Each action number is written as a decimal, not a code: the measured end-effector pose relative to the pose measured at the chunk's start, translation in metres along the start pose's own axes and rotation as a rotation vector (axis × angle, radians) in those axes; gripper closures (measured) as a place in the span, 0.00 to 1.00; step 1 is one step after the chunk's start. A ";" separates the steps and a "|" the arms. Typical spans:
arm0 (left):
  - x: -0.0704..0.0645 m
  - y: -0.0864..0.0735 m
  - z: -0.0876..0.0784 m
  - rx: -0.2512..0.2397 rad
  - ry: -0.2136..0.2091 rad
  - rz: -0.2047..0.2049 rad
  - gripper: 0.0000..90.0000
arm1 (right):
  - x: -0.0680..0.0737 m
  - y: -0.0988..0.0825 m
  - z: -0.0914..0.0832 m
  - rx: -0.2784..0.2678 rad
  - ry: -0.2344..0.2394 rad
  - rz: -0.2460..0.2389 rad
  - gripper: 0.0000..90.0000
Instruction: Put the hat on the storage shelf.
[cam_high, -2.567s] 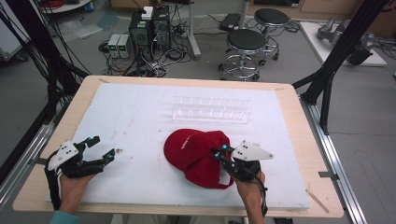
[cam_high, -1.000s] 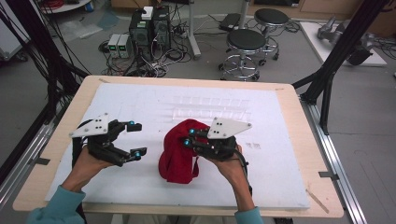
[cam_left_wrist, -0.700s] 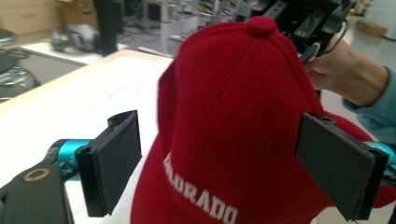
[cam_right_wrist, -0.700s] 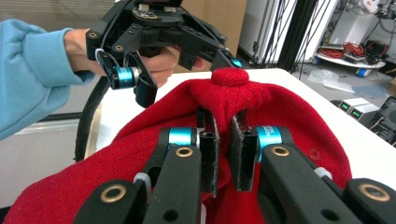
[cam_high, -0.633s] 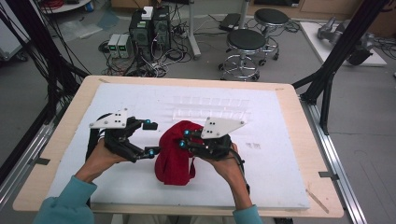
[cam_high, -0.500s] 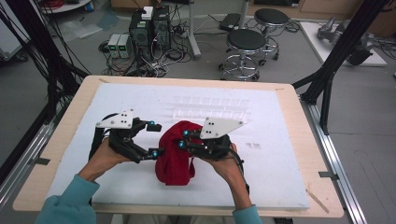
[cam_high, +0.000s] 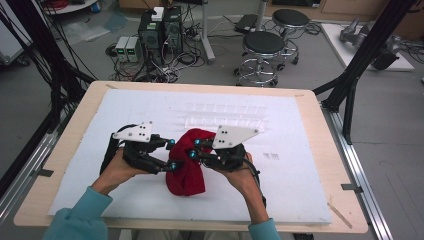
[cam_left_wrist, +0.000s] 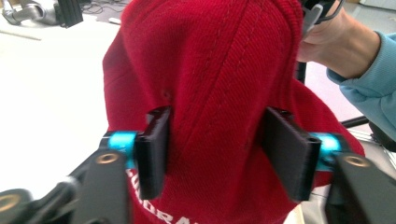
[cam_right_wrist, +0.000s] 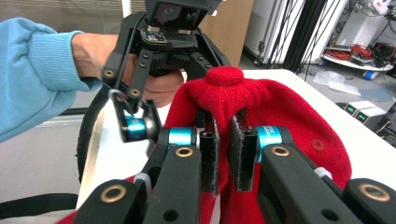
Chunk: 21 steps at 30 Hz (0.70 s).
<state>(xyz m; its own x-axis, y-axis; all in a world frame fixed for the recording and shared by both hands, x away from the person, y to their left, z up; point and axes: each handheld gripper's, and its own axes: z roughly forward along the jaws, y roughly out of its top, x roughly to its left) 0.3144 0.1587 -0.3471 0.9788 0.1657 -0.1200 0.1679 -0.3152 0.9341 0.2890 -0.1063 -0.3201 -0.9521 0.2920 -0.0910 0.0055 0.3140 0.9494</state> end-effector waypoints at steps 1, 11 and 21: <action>0.000 0.000 0.000 0.002 0.001 0.001 0.51 | 0.000 0.000 0.000 0.000 0.002 -0.002 0.93; -0.004 0.001 -0.003 0.037 0.021 -0.029 0.84 | 0.000 -0.001 0.002 0.025 -0.026 -0.005 0.93; -0.007 0.002 -0.007 0.047 0.042 -0.022 0.95 | 0.000 -0.001 0.001 0.036 -0.047 -0.020 0.85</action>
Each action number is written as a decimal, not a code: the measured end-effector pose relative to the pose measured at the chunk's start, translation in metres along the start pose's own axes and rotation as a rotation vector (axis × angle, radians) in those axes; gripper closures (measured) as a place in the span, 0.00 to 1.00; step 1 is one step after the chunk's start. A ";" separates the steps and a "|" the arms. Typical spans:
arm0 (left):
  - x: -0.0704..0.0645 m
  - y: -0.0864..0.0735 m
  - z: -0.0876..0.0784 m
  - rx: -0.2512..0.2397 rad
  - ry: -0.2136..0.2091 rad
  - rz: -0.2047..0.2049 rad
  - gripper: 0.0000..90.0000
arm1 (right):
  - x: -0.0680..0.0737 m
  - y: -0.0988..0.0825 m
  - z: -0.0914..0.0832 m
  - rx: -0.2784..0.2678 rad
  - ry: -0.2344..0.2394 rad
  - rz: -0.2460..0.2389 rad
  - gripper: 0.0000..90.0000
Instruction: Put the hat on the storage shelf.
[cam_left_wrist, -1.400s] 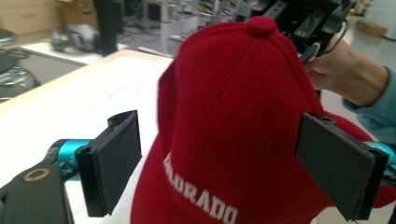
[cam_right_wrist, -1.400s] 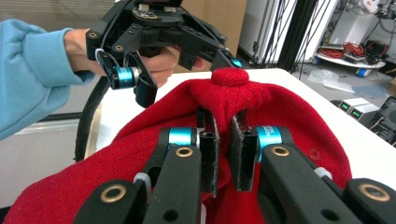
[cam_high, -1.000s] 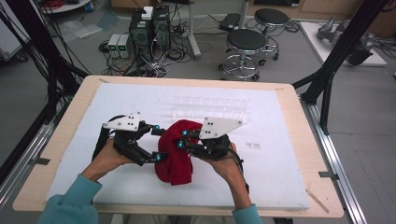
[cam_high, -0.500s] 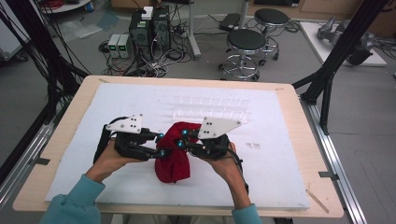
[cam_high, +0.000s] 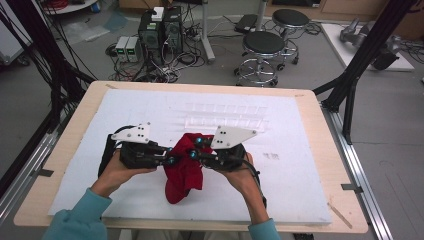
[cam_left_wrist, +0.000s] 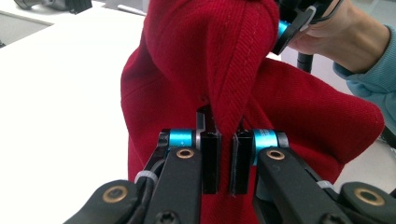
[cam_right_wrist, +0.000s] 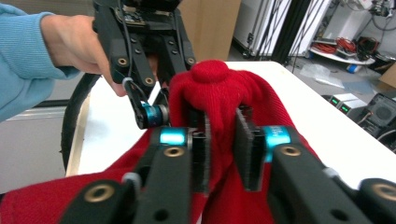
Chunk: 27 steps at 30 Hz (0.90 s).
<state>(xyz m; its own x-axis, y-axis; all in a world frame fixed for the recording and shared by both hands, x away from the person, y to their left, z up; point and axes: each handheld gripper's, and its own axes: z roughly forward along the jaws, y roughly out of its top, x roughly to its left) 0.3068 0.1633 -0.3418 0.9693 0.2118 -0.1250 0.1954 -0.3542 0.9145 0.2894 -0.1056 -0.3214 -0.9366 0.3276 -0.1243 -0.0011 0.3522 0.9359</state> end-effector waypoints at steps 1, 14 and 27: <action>0.000 0.000 0.000 -0.002 0.000 0.000 0.96 | 0.000 0.000 -0.001 0.001 0.008 0.006 0.85; 0.000 0.000 -0.005 -0.008 0.040 -0.014 0.96 | -0.005 -0.002 -0.004 -0.026 -0.079 0.110 0.38; 0.007 0.000 -0.016 -0.047 0.232 -0.095 0.96 | 0.008 -0.003 -0.023 -0.107 -0.175 0.171 0.16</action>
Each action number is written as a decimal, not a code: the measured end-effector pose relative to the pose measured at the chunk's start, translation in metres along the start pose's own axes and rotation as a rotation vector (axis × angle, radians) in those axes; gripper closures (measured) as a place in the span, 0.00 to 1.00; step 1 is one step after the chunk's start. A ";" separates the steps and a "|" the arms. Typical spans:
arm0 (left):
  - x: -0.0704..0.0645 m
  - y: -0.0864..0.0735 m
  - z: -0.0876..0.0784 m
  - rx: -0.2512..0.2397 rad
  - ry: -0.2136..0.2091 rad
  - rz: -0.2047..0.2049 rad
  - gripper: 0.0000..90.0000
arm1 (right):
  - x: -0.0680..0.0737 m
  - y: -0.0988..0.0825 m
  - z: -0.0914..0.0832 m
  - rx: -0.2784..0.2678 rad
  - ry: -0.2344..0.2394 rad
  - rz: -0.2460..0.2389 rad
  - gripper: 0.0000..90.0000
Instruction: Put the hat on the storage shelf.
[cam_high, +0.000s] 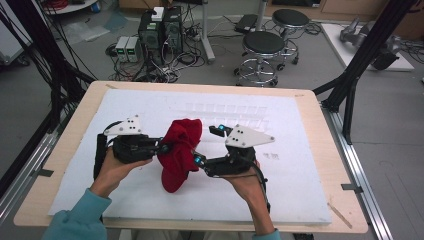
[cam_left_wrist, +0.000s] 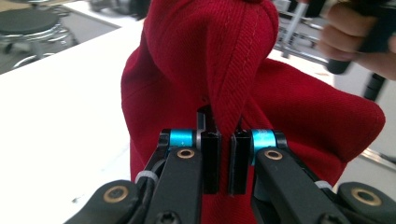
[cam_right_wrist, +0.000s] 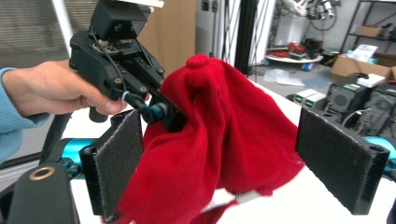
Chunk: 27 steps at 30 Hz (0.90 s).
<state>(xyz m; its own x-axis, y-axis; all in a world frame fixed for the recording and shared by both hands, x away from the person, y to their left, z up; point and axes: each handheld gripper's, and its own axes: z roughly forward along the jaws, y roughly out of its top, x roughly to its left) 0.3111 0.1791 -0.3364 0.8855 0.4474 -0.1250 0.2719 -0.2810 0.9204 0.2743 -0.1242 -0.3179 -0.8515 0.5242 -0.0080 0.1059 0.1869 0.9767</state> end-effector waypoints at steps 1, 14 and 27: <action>0.000 0.000 0.000 -0.006 0.013 -0.012 0.96 | 0.001 -0.001 -0.002 -0.004 -0.004 0.006 0.16; -0.002 0.017 0.001 -0.053 0.144 -0.055 0.96 | 0.015 -0.021 -0.008 -0.006 -0.028 0.051 0.17; -0.008 0.034 0.009 -0.096 0.194 -0.078 0.96 | 0.024 -0.050 0.008 0.058 -0.038 0.125 0.22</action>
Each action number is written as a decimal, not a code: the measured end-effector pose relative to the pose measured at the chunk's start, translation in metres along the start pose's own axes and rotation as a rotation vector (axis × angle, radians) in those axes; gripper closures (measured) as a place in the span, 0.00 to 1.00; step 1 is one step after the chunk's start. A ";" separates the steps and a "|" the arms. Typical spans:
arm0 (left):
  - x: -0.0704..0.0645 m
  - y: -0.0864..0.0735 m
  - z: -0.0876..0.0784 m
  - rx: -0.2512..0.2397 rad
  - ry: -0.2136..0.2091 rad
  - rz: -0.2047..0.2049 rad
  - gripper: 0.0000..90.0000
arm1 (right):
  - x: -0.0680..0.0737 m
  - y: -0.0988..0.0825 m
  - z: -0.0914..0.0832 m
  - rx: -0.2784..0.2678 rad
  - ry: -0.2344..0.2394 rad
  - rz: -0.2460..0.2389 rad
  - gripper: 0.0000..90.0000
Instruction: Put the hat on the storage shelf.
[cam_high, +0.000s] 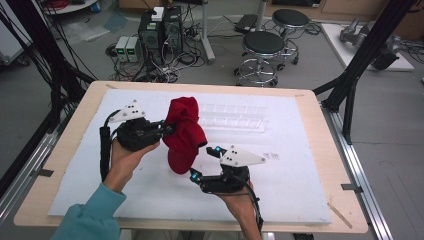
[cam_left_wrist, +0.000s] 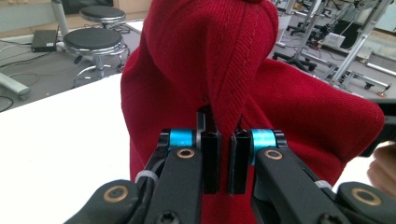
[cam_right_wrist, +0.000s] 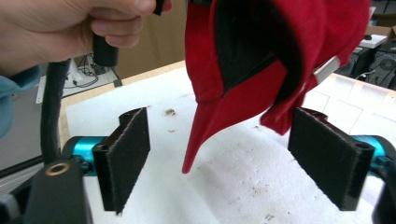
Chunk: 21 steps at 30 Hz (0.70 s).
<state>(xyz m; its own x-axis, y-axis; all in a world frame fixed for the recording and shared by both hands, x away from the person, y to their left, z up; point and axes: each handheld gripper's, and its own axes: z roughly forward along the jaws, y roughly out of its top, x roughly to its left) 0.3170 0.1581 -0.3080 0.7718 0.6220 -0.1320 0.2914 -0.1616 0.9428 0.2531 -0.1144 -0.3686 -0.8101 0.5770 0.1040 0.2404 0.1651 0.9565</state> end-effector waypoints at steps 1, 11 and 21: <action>-0.003 0.002 0.002 -0.008 -0.002 -0.003 0.96 | -0.001 -0.001 0.002 0.000 -0.004 0.003 0.23; -0.011 0.011 0.008 -0.028 -0.025 -0.003 0.96 | -0.005 -0.003 0.013 0.019 -0.003 0.023 0.57; -0.013 0.011 0.007 -0.037 -0.030 0.004 0.96 | -0.007 -0.002 0.018 0.036 0.061 0.058 0.93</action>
<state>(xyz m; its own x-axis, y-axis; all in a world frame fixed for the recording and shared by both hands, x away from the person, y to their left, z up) 0.3141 0.1428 -0.2979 0.7896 0.5982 -0.1364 0.2676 -0.1357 0.9539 0.2683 -0.1043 -0.3760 -0.8250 0.5368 0.1764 0.3059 0.1617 0.9382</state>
